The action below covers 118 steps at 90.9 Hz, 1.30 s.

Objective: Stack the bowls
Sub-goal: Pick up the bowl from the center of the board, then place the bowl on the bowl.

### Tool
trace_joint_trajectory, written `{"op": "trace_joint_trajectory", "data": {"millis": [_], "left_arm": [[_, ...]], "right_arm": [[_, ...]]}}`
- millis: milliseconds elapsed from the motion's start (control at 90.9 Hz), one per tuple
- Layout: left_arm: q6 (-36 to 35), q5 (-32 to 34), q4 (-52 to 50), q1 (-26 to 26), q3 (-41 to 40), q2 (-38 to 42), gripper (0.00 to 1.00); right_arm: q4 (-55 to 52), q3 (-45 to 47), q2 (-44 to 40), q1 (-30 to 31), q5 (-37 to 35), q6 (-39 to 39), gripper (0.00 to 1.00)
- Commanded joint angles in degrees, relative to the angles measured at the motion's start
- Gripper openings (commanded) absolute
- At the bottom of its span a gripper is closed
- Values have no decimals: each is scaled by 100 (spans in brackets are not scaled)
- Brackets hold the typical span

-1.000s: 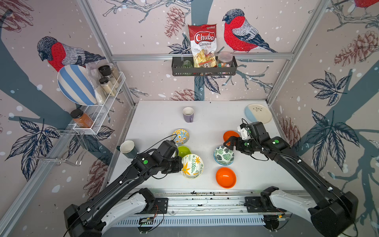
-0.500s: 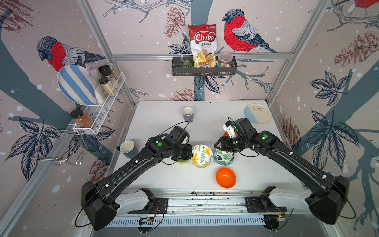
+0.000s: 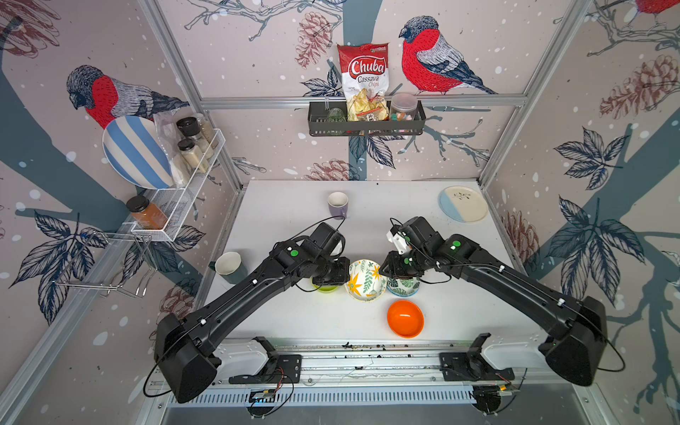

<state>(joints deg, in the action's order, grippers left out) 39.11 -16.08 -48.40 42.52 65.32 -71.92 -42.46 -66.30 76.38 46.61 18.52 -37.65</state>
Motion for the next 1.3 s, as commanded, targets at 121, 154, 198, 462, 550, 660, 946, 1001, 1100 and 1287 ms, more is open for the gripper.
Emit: {"op": "trace_joint_trajectory", "data": {"millis": [121,154,198,462,550,660,946,1001,1100,1287], "left_arm": [[-42,-72,252,11,-13,-17,0],[-44,-67,248,5,-20,-9,0],[-51,-57,252,3,-32,-6,0],[-42,56,228,-89,-63,127,33],[-28,336,71,-212,-72,289,71],[27,789,-231,-470,-183,711,77],[-174,979,-734,-1260,-766,1997,74],[-228,1032,-850,-1331,-847,2106,73],[-272,1154,-901,-1391,-1049,2327,64],[-287,1226,-850,-1504,-1301,2584,64]], "right_arm": [[18,24,86,84,-51,-5,13],[26,36,83,83,-51,-12,9],[37,38,85,84,-42,-24,5],[144,38,26,-43,-36,-85,0],[152,47,-20,-207,-1,-74,0],[90,75,-144,-524,10,-10,0],[-51,576,-676,-1780,101,275,0],[-36,717,-757,-1998,137,320,0],[35,983,-873,-2281,187,377,0],[196,1369,-989,-2491,194,423,0]]}}
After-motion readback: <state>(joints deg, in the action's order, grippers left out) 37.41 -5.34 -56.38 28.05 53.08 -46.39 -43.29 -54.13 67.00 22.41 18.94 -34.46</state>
